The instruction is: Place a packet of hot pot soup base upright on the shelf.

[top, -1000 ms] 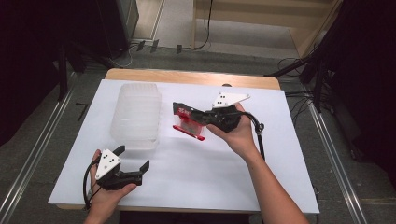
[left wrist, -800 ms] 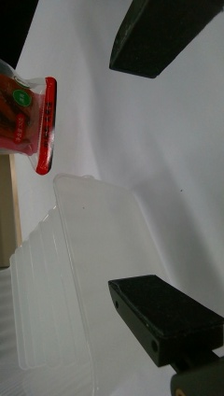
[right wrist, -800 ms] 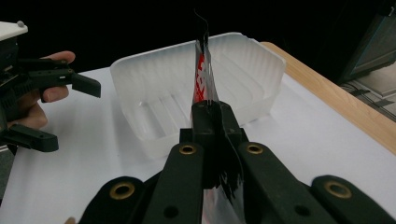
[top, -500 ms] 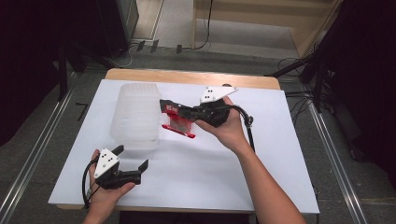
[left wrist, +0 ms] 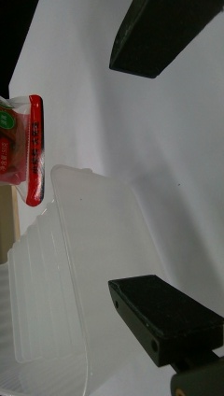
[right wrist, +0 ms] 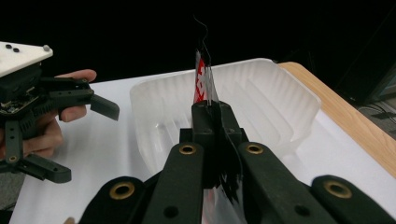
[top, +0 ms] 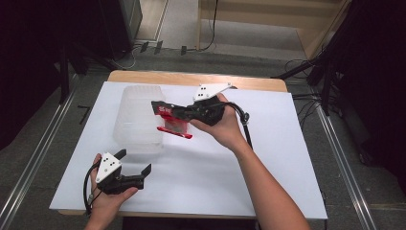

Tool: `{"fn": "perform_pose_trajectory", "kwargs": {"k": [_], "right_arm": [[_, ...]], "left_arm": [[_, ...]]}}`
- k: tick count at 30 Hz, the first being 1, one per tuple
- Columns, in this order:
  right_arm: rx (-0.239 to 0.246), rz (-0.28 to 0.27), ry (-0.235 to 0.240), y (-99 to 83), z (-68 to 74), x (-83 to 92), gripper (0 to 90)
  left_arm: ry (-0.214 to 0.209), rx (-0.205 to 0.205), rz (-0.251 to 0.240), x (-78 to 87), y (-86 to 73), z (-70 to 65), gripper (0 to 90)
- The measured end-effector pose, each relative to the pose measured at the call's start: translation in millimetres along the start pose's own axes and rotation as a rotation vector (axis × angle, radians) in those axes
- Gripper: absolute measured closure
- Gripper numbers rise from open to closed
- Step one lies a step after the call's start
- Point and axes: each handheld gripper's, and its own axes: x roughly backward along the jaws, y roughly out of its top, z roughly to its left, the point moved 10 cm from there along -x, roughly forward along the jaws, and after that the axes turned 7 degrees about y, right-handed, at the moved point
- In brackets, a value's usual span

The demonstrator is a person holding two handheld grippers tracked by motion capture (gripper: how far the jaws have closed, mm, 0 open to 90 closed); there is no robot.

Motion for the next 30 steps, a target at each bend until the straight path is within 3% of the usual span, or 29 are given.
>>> {"fn": "perform_pose_trajectory", "kwargs": {"k": [17, 30], "right_arm": [[-0.010, 0.003, 0.051, 7.5, -3.8, -26.7, 90.0], [0.002, 0.022, 0.080, 22.6, -2.3, -56.9, 90.0]], "left_arm": [[0.000, 0.006, -0.002, 0.6, -0.2, 3.2, 0.0], [-0.003, 0.007, -0.005, 1.0, 0.3, 2.0, 0.0]]}}
